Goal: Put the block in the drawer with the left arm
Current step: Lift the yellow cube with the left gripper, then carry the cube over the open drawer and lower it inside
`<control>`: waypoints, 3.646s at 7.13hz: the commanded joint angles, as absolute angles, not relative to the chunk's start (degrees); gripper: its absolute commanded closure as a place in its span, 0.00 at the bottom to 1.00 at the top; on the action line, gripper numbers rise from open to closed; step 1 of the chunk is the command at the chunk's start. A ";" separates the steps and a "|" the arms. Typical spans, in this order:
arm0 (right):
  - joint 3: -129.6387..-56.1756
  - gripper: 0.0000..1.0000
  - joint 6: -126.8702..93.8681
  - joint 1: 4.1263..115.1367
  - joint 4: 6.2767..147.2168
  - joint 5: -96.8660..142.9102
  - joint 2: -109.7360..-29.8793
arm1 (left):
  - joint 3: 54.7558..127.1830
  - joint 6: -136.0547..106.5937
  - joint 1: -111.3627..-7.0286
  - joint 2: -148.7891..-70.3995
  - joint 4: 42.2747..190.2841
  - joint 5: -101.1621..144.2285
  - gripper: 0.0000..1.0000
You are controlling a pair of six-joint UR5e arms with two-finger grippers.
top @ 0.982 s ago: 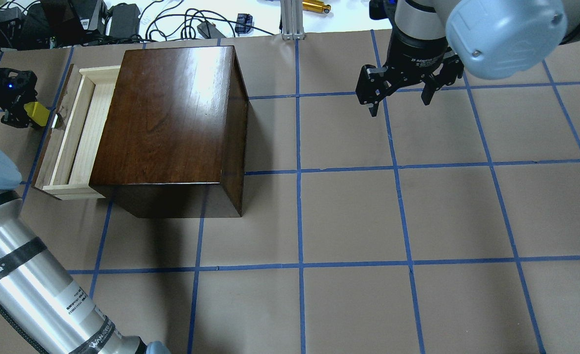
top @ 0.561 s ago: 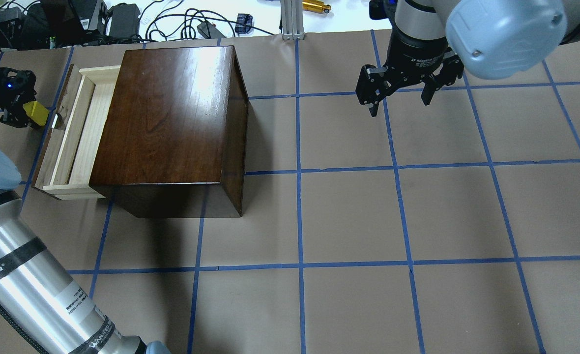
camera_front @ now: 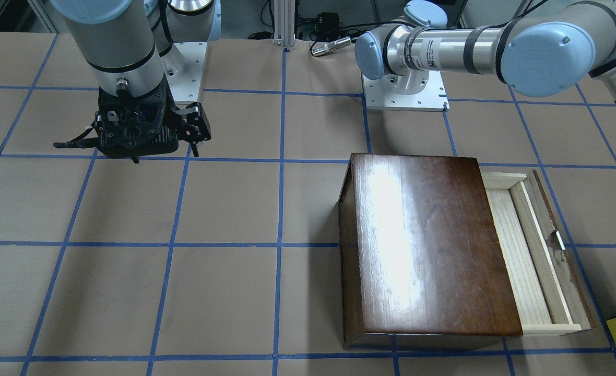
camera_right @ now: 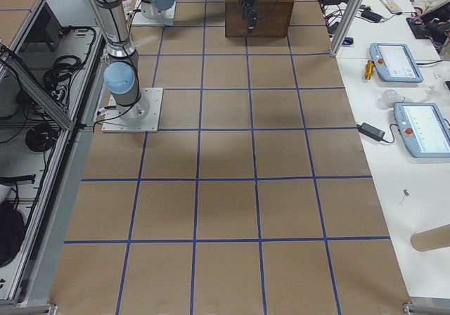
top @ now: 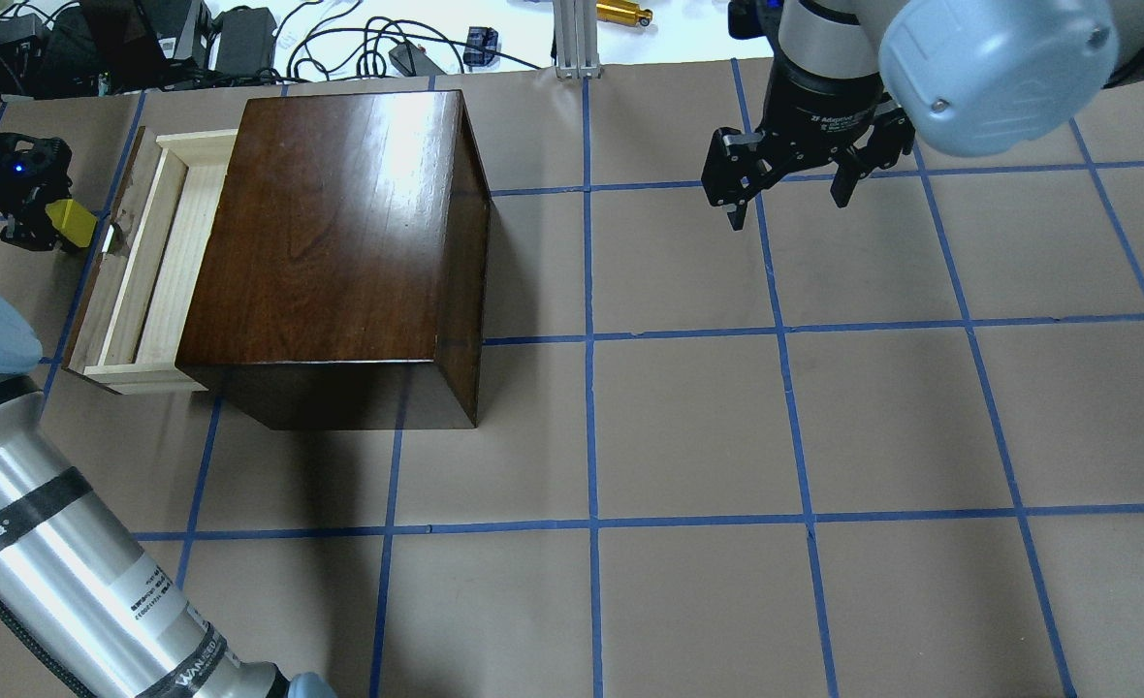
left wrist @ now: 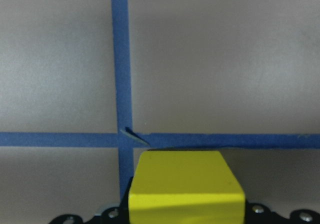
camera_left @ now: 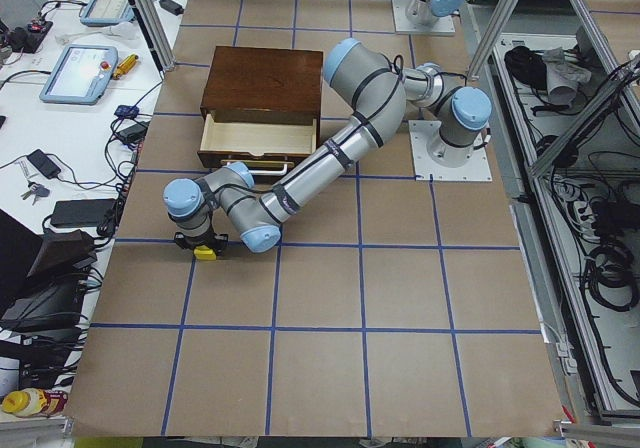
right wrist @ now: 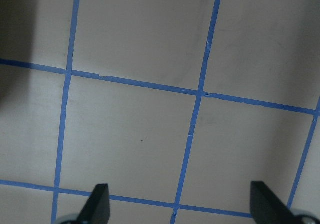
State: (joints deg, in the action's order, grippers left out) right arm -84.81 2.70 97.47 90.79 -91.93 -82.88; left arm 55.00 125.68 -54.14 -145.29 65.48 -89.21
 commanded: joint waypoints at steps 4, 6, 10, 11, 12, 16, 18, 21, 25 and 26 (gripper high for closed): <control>-84.81 0.00 2.64 97.47 90.79 -91.93 -82.88 | 56.24 125.16 -54.23 -142.05 66.44 -89.56 0.92; -84.81 0.00 2.64 97.47 90.79 -91.93 -82.88 | 59.74 124.63 -54.31 -133.38 72.14 -89.82 0.92; -84.81 0.00 2.72 97.47 90.79 -91.93 -82.88 | 71.43 119.38 -56.41 -115.17 80.93 -89.56 0.93; -84.81 0.00 2.64 97.47 90.79 -91.93 -82.88 | 74.85 118.14 -59.56 -112.18 80.86 -89.30 0.96; -84.81 0.00 2.64 97.47 90.79 -91.93 -82.88 | 78.28 114.30 -62.55 -109.97 80.42 -89.38 0.97; -84.81 0.00 2.72 97.47 90.79 -91.93 -82.88 | 86.63 108.81 -68.90 -110.56 72.55 -89.38 0.99; -84.81 0.00 2.72 97.47 90.79 -91.93 -82.88 | 90.86 108.98 -69.17 -110.92 69.09 -87.55 0.99; -84.81 0.00 2.72 97.47 90.79 -91.93 -82.88 | 91.32 105.42 -69.00 -111.01 69.69 -87.45 0.01; -84.81 0.00 2.72 97.47 90.79 -91.93 -82.88 | 90.18 101.70 -69.70 -102.25 78.53 -85.71 0.00; -84.81 0.00 2.72 97.47 90.79 -91.93 -82.88 | 89.39 98.38 -69.70 -98.04 83.62 -85.61 0.00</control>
State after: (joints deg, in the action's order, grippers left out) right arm -84.82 2.72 97.47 90.79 -91.93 -82.89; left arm 90.16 101.31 -69.65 -102.76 78.03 -86.15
